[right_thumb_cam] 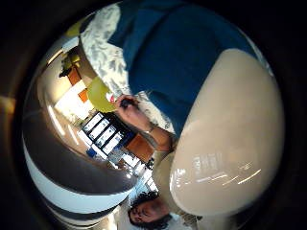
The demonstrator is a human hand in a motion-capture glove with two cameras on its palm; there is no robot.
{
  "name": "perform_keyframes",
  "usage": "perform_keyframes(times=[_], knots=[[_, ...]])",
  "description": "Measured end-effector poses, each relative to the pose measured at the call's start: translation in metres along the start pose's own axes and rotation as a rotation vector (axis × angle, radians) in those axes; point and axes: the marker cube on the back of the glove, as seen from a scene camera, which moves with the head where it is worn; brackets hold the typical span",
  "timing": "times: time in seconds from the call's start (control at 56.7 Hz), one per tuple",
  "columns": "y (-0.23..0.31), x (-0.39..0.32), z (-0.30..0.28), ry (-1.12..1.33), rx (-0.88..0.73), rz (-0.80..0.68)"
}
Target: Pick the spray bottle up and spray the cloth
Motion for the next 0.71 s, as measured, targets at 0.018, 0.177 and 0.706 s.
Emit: perform_keyframes(times=[0.018,0.177,0.706], knots=[[-0.001,0.0,0.001,0.0,-0.019,-0.001],[0.009,-0.032,-0.017,-0.049,0.001,-0.101],[0.033,-0.229,-0.085,-0.58,0.617,-1.091]])
